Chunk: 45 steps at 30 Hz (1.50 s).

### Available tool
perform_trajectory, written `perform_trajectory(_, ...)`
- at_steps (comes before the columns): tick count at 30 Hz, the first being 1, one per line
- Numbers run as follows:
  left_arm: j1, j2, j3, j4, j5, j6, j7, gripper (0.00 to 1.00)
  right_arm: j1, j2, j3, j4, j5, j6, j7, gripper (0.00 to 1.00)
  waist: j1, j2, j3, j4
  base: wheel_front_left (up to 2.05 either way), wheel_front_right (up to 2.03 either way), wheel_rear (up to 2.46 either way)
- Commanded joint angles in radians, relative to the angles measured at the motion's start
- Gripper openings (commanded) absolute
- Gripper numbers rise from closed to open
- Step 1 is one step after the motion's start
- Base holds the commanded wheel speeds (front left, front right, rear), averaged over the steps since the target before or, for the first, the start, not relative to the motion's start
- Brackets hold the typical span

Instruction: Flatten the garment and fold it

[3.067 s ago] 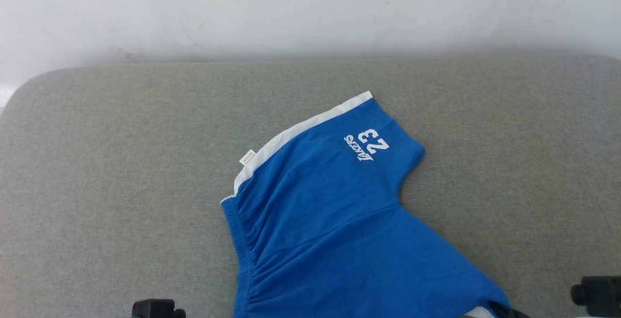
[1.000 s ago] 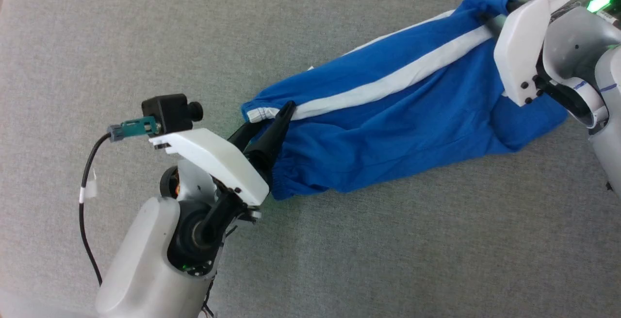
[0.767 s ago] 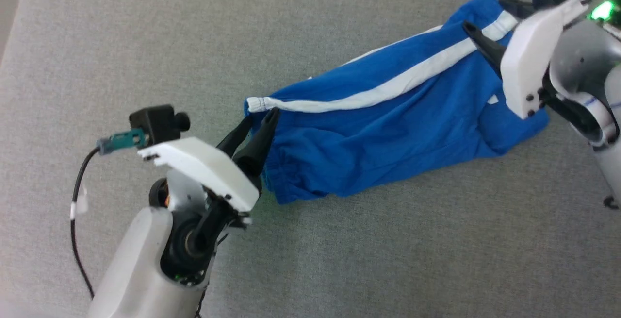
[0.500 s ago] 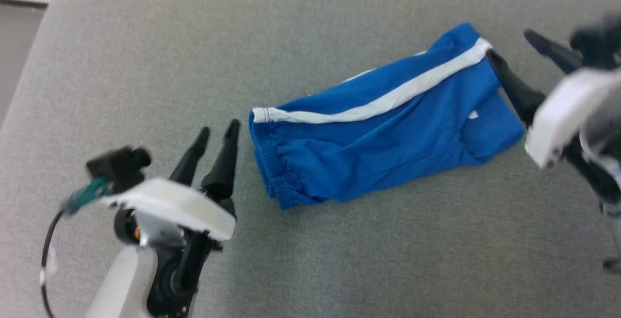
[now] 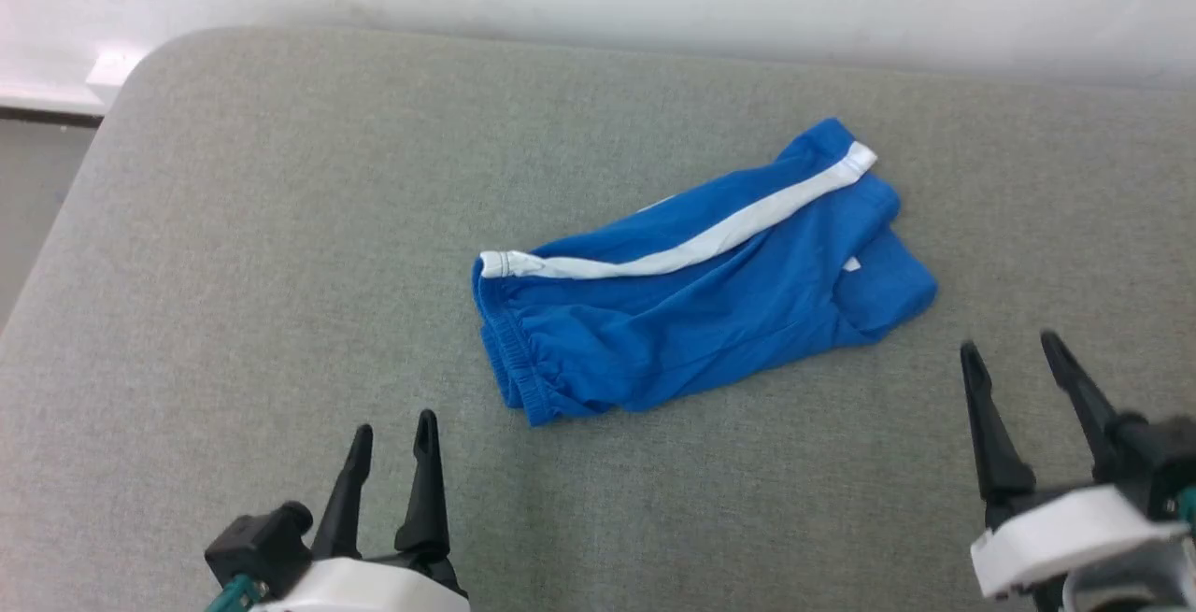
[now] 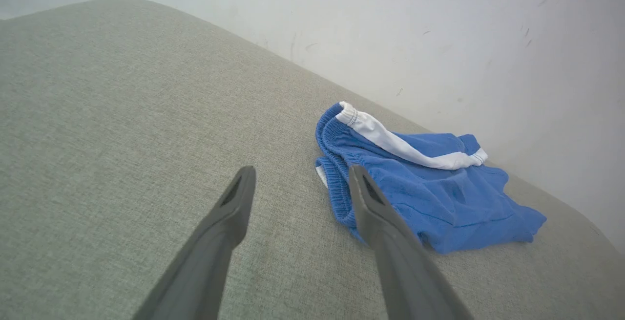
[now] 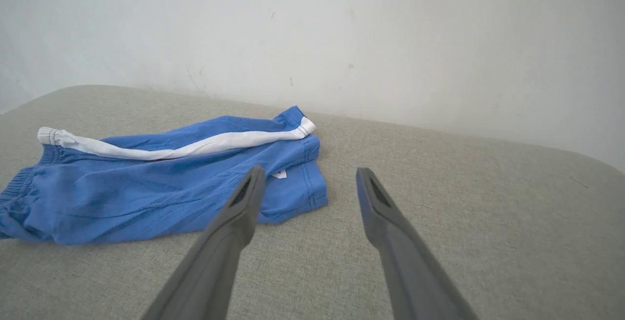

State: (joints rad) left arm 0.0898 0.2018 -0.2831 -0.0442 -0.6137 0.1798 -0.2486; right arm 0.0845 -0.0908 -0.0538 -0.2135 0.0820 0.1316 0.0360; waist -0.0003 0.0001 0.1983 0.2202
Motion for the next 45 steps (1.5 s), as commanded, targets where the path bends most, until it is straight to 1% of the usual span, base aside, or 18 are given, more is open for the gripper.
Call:
perform_trajectory(1,0.011,-0.019,0.012,0.004,0.007,0.003,-0.01,1.0,0.028,0.015,-0.013,-0.002,-0.02,-0.001,-0.032,1.0,0.0003,-0.0001,-0.027,-0.012,0.0,0.0,0.0)
perform_trajectory(5,0.006,-0.032,0.027,0.009,0.035,-0.011,-0.012,1.0,0.06,0.035,-0.009,0.015,-0.045,-0.001,-0.064,1.0,0.0003,-0.0001,-0.048,-0.018,0.0,0.0,0.0)
perform_trajectory(7,-0.011,-0.026,0.027,0.008,0.045,-0.019,-0.012,1.0,0.054,0.038,-0.007,0.014,-0.055,-0.001,-0.07,1.0,0.0003,-0.0001,-0.053,-0.021,0.0,0.0,0.0)
perform_trajectory(9,-0.04,-0.017,0.021,0.008,0.043,-0.025,0.013,1.0,0.044,0.039,-0.008,0.011,-0.069,-0.001,-0.068,1.0,0.0003,-0.0001,-0.054,-0.022,0.0,0.0,0.0)
perform_trajectory(13,-0.109,-0.006,0.004,0.003,0.006,-0.033,0.138,1.0,0.033,0.04,-0.009,0.006,-0.071,-0.001,-0.061,1.0,0.0003,-0.0001,-0.051,-0.026,0.0,0.0,0.0)
perform_trajectory(15,-0.138,0.001,-0.009,0.008,-0.018,-0.026,0.229,1.0,0.036,0.04,-0.014,0.008,-0.066,-0.001,-0.059,1.0,0.0003,-0.0001,-0.047,-0.029,0.0,0.0,0.0)
perform_trajectory(19,-0.175,0.015,-0.036,0.003,-0.058,0.01,0.416,1.0,0.041,0.04,-0.014,0.016,-0.055,-0.001,-0.057,1.0,0.0003,-0.0001,-0.034,-0.042,0.0,0.0,0.0)
perform_trajectory(21,-0.189,0.03,-0.044,-0.001,-0.06,0.032,0.48,1.0,0.039,0.04,-0.013,0.019,-0.05,-0.001,-0.059,1.0,0.0003,-0.0001,-0.024,-0.051,0.0,0.0,0.0)
perform_trajectory(23,-0.2,0.039,-0.044,-0.002,-0.06,0.048,0.517,1.0,0.035,0.04,-0.01,0.022,-0.047,-0.001,-0.059,1.0,0.0003,-0.0001,-0.014,-0.06,0.0,0.0,0.0)
perform_trajectory(26,-0.215,0.043,-0.043,0.009,-0.069,0.055,0.544,1.0,0.028,0.04,-0.004,0.026,-0.047,-0.001,-0.06,1.0,0.0003,-0.0001,0.0,-0.071,0.0,0.0,0.0)
perform_trajectory(32,-0.232,0.036,-0.042,0.036,-0.096,0.053,0.577,1.0,0.017,0.04,-0.007,0.029,-0.051,-0.001,-0.057,1.0,0.0003,-0.0001,0.021,-0.085,0.0,0.0,0.0)
perform_trajectory(38,-0.258,0.033,-0.032,0.076,-0.104,0.074,0.596,1.0,0.005,0.04,-0.006,0.026,-0.051,-0.001,-0.054,1.0,0.0003,-0.0001,0.049,-0.095,0.0,0.0,0.0)
perform_trajectory(41,-0.269,0.022,-0.02,0.099,-0.124,0.081,0.604,1.0,-0.003,0.04,-0.005,0.025,-0.051,-0.001,-0.054,1.0,0.0003,-0.0001,0.063,-0.099,0.0,0.0,0.0)
perform_trajectory(44,-0.276,0.004,-0.011,0.121,-0.163,0.079,0.63,1.0,-0.01,0.041,-0.006,0.024,-0.05,-0.001,-0.053,1.0,0.0003,-0.0001,0.075,-0.102,0.0,0.0,0.0)
perform_trajectory(45,-0.277,-0.003,-0.011,0.128,-0.182,0.074,0.646,0.95,-0.012,0.041,-0.007,0.023,-0.049,-0.001,-0.052,1.0,0.0003,-0.0001,0.079,-0.103,0.0,0.0,0.0)
